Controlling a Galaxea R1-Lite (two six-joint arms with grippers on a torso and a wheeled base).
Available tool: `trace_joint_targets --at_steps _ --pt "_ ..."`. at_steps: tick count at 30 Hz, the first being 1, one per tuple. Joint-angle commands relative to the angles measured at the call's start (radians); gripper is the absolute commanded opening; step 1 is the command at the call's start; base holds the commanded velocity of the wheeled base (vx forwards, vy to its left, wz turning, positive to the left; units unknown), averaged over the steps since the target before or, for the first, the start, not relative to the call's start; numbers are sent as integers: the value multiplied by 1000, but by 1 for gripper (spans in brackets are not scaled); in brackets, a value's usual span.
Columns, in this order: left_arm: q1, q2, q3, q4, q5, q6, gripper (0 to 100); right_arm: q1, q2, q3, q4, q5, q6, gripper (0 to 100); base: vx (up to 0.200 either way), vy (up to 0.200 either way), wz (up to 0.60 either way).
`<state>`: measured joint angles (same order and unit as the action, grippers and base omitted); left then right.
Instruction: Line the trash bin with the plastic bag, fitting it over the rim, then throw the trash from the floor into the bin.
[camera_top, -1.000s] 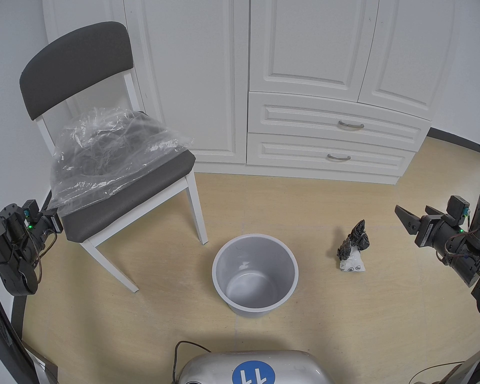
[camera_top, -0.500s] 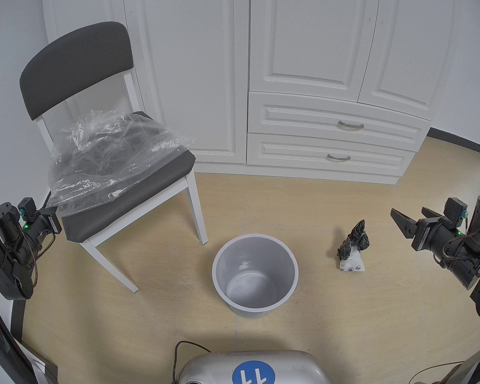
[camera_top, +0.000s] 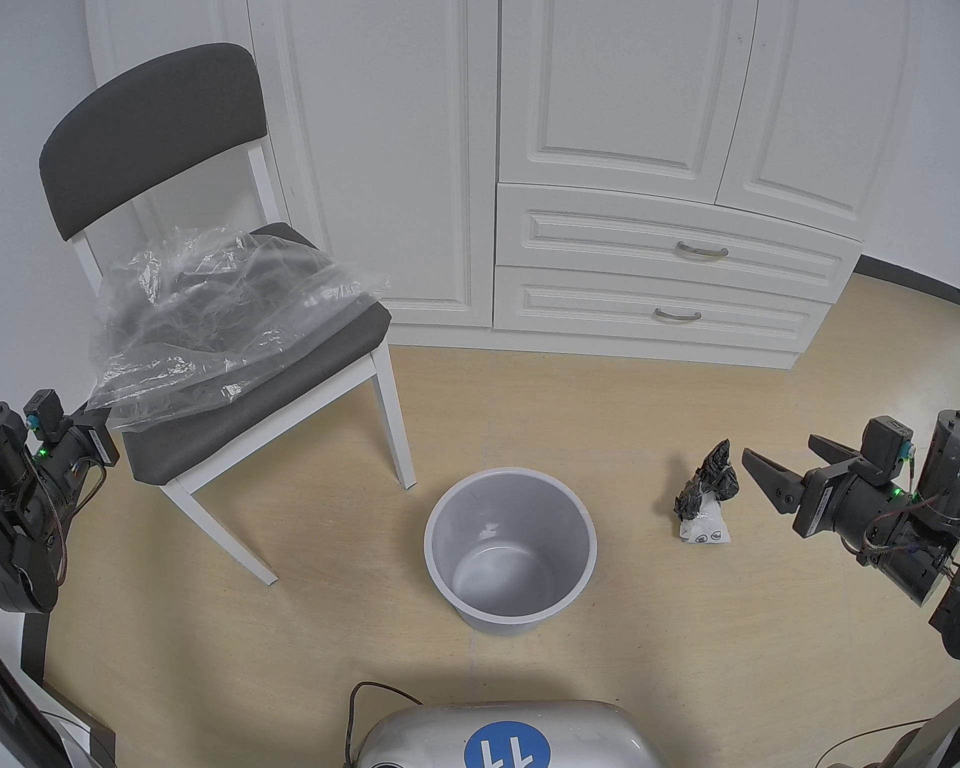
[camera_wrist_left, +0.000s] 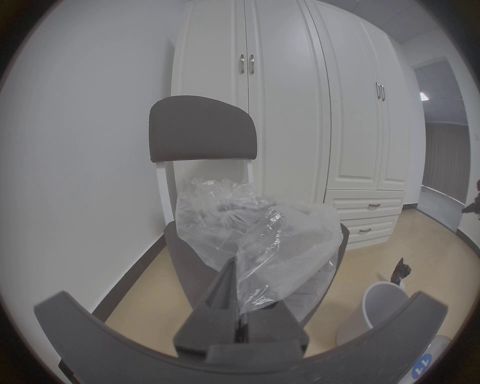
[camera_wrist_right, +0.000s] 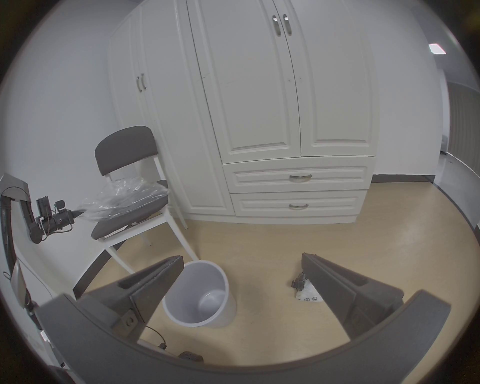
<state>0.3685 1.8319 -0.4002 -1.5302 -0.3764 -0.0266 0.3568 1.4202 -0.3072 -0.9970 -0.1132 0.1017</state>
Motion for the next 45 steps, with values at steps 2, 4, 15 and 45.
trace_joint_targets --at_steps 2,4,15,45 --pt "-39 -68 34 -1 1 -10 0 59 6 10 0 -5 4 100 0 0 0" --pt "-57 -91 46 1 4 -6 0 71 8 20 0 -5 4 100 0 0 0" --pt "-143 -198 77 7 7 -4 0 94 16 31 1 -3 4 100 0 0 0" --pt "-401 -381 121 10 8 54 0 171 14 63 1 -5 -2 100 0 0 0"
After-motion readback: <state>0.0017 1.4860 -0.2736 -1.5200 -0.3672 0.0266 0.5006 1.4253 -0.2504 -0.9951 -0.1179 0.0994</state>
